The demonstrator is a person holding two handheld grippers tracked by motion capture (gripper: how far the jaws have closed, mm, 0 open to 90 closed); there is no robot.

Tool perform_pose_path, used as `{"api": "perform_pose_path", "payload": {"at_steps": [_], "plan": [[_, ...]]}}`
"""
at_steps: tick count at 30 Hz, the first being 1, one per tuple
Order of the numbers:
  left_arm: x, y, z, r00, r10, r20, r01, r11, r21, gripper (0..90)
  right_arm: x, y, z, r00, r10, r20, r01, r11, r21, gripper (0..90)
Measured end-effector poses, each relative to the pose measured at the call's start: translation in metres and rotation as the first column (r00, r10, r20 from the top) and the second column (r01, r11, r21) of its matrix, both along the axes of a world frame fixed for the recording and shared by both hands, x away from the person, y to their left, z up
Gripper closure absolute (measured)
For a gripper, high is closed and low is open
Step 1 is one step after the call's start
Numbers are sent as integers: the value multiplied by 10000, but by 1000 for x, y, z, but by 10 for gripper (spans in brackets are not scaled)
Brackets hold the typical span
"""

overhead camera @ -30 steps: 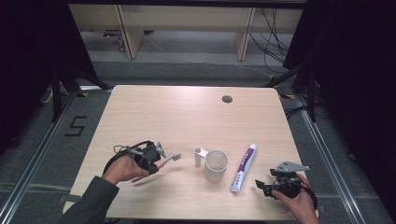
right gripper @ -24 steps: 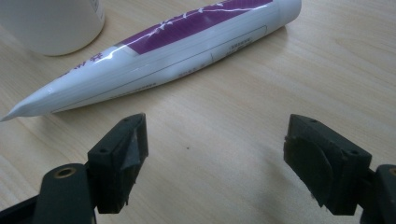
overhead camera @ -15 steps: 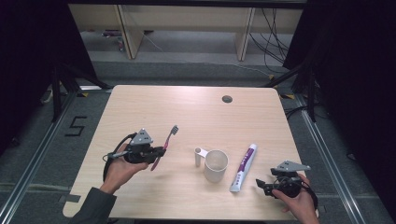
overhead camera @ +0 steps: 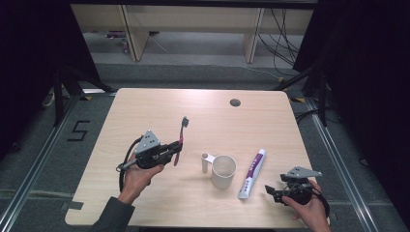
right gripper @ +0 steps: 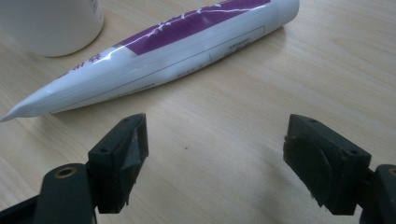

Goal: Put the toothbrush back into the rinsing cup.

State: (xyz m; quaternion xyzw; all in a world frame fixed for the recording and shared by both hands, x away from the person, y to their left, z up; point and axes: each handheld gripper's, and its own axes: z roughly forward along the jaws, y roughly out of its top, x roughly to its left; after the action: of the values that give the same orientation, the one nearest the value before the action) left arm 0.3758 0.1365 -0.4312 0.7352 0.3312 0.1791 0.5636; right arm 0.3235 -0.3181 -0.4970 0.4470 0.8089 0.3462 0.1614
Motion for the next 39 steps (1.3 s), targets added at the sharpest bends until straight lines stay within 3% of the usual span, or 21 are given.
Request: {"api": "perform_pose_path", "payload": {"at_steps": [2, 5, 7, 8, 16, 17, 20, 27, 32, 39], "plan": [[0, -6, 3, 9995, -48, 301, 53, 9998, -166, 829, 1, 0, -1, 9999, 123, -7, -123, 9999, 113, 226], [0, -10, 3, 9995, -138, 294, 146, 9995, -279, 829, 1, 0, -1, 9999, 146, 12, -146, 9998, 131, 227], [0, -13, 3, 9988, -133, 469, 147, 9994, -306, 829, 0, 0, 0, 10000, 9, 20, -9, 10000, -4, 227], [1, -16, 4, 9984, -124, 547, 156, 9982, -580, 829, 1, 0, -1, 9999, 102, -92, -101, 9999, 90, 227], [1, -28, 11, 9950, -341, 942, 410, 9965, -727, 829, 0, -1, 1, 9997, 139, -198, -138, 9999, 59, 227], [2, -32, 12, 9941, -368, 1024, 465, 9945, -938, 829, 1, -1, 0, 9996, 259, -101, -258, 9996, 104, 227], [3, -38, 12, 9918, -446, 1195, 571, 9930, -1031, 829, 1, -1, 0, 9996, 148, -235, -146, 9999, 87, 227], [7, -47, 12, 9909, -584, 1209, 734, 9897, -1231, 829, 0, -1, 0, 10000, 10, 5, -10, 9998, 187, 227], [8, -51, 20, 9893, -587, 1336, 794, 9847, -1549, 828, 0, -1, 0, 10000, 22, -56, -21, 9999, 149, 227], [8, -58, 17, 9871, -704, 1436, 919, 9846, -1484, 828, 0, -1, 0, 10000, 33, -70, -32, 9999, 159, 227]]}}
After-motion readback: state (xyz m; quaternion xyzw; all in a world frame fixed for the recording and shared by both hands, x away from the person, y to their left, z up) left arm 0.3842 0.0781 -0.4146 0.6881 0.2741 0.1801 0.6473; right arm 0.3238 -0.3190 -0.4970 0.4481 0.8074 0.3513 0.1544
